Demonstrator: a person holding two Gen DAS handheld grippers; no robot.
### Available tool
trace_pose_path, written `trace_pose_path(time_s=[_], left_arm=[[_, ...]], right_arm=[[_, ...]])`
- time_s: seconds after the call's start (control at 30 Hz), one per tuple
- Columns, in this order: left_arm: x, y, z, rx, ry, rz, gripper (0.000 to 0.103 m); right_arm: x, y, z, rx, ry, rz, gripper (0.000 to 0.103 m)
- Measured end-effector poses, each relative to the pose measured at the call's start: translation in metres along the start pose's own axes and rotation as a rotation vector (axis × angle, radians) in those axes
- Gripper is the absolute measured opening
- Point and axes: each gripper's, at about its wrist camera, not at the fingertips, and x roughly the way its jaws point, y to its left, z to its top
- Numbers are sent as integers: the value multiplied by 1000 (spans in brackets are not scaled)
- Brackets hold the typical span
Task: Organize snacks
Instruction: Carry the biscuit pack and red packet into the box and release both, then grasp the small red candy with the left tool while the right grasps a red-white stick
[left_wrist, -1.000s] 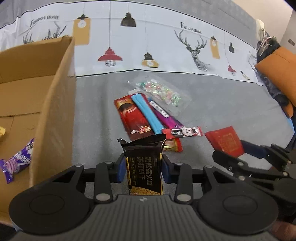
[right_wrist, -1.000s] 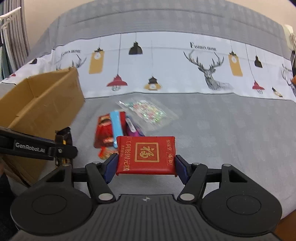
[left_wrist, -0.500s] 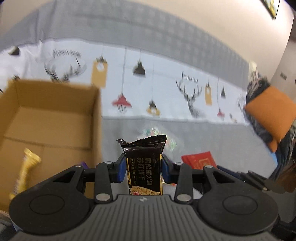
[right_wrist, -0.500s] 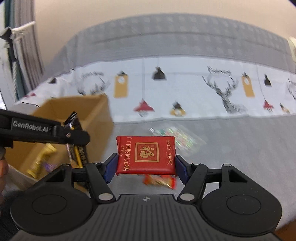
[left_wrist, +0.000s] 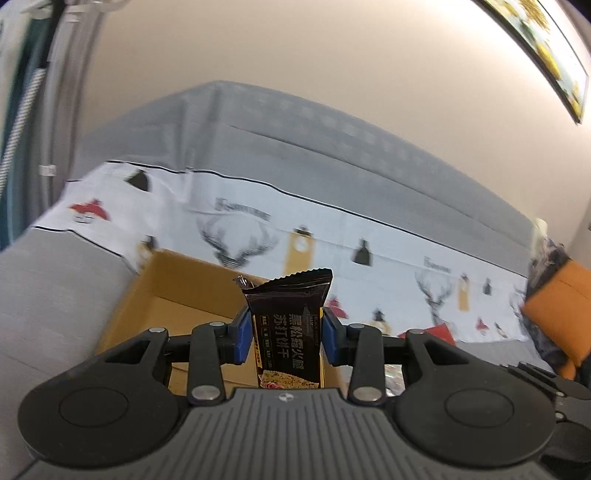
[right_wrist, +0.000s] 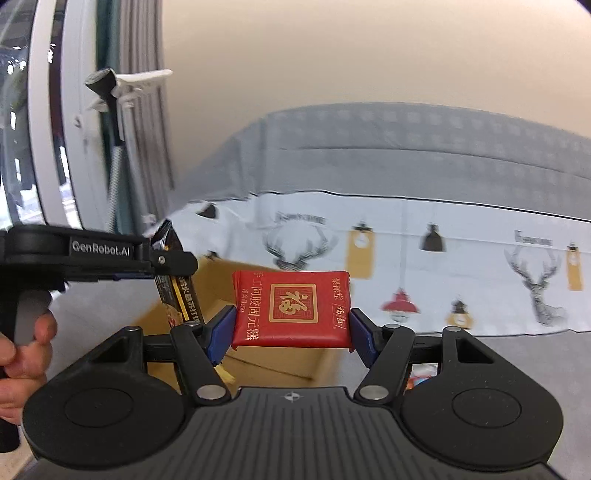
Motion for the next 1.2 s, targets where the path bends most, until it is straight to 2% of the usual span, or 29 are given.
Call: trace_pose_path(time_s=[0.1, 0.33, 0.53, 0.57, 0.6, 0.63, 0.67, 0.7, 0.73, 0.8, 1.0, 1.2], left_arm=[[10, 22, -3, 8, 20, 42, 42], [51, 67, -44, 7, 190, 124, 42], [67, 87, -73, -4, 271, 161, 42], [68, 88, -75, -8, 279, 160, 42], [69, 89, -75, -16, 287, 144, 44], [68, 89, -74, -25, 289, 133, 49], [64, 88, -71, -36, 284, 125, 72], [59, 85, -68, -41, 270, 128, 100], [53, 80, -64, -40, 238, 131, 103], [42, 66, -56, -6, 175, 112, 103], [31, -1, -46, 48, 165, -3, 103], [42, -89, -70, 183, 181, -112, 103]], right_arm=[[22, 17, 0, -1, 47, 40, 67], [98, 37, -45, -12, 284, 87, 67], [123, 51, -74, 11, 363, 98, 68], [124, 52, -75, 13, 368, 102, 71], [125, 53, -75, 19, 375, 104, 79], [125, 52, -73, 30, 372, 96, 86], [125, 50, -73, 46, 367, 92, 99], [121, 46, -70, 69, 348, 102, 102], [115, 40, -67, 92, 316, 118, 102], [101, 32, -60, 106, 267, 122, 102], [40, -20, -54, 128, 136, 39, 102], [-19, -108, -80, 229, 97, -102, 102]])
